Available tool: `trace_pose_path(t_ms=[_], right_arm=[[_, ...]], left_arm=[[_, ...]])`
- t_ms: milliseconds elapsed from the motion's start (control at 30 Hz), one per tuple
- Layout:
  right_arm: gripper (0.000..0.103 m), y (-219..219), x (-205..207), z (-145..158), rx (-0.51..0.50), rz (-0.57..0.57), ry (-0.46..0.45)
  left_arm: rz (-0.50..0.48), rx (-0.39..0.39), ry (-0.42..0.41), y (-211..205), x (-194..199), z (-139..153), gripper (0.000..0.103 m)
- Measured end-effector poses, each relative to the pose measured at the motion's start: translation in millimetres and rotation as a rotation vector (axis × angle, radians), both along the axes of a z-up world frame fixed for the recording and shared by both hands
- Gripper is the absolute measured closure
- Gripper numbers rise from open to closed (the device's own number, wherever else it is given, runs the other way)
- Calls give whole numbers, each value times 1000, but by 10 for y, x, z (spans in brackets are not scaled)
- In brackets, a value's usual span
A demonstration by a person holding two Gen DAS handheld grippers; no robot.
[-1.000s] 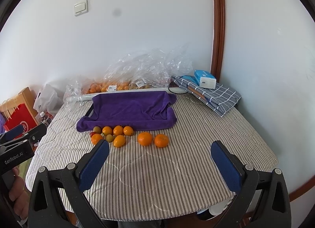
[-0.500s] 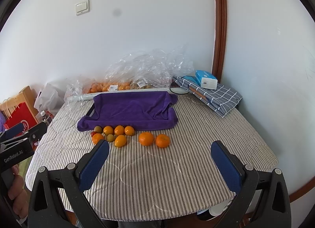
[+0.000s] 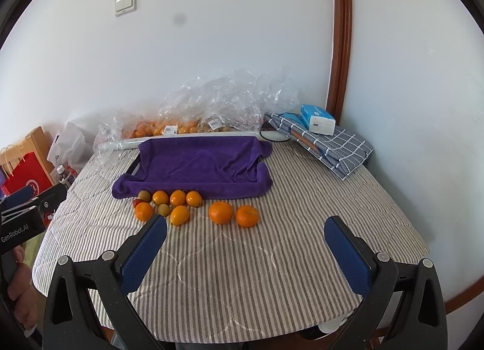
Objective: Organize fruits
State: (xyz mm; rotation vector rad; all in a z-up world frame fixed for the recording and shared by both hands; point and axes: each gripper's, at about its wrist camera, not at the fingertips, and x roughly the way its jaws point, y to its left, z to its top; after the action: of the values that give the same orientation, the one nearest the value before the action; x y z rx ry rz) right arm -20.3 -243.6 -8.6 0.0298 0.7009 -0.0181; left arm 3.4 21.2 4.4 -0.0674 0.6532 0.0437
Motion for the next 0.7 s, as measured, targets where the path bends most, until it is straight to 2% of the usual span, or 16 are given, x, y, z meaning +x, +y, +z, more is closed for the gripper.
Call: trace_pose_path(t_ms=[233, 467, 567, 633, 700], right_arm=[[1, -76, 181, -257, 15, 31, 8], [1, -223, 444, -684, 46, 33, 35], [1, -263, 612, -882, 48, 51, 75], [1, -295, 725, -1023, 27, 25, 104], [3, -333, 842, -1180, 35, 18, 141]], left_arm=[[33, 4, 33, 161, 202, -261, 0], [64, -19, 79, 342, 466, -610, 2], [69, -21, 85, 387, 562, -731, 3], [50, -33, 100, 404, 616, -814, 3], [15, -20, 124, 389, 697, -898, 8]])
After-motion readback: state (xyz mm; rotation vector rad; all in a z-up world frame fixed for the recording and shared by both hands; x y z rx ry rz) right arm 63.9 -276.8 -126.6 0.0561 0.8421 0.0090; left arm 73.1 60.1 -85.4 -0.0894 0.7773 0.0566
